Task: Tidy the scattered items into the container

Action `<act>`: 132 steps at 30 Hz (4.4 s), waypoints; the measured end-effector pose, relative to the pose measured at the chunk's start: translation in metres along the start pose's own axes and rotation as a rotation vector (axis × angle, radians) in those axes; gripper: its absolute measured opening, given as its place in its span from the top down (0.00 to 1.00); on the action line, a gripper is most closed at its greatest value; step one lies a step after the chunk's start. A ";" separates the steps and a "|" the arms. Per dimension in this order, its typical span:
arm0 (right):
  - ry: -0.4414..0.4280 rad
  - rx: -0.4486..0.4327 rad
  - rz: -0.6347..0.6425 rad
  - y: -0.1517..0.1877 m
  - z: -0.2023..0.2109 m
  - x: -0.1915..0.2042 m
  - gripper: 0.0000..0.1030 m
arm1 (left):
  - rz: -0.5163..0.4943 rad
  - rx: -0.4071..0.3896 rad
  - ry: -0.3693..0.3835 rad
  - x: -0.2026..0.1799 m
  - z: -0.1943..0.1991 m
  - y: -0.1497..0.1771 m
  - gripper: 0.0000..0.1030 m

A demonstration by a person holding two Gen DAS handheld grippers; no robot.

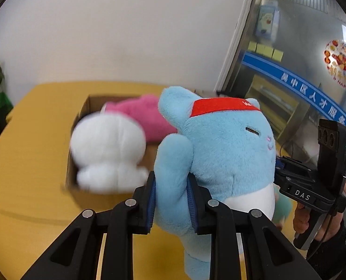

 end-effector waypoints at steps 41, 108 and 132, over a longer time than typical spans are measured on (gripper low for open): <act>0.241 0.044 -0.043 0.010 -0.006 -0.064 0.21 | -0.093 -0.083 -0.376 0.003 -0.010 0.000 0.02; 0.224 0.172 -0.302 0.130 0.048 -0.166 0.22 | 0.004 0.068 -0.112 -0.054 -0.023 0.073 0.02; 0.146 0.086 0.123 0.156 0.063 -0.063 0.22 | -0.013 0.331 0.294 -0.173 -0.119 0.098 0.51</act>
Point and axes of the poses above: each gripper's, at about its wrist camera, not at the fingertips, and z roughly against the way its jaws point, x to its left, y to its underside, the point moved 10 cm from there along -z, roughly the way its jaws point, and after that the axes turned 3 degrees about -y, right-handed, at the moved point
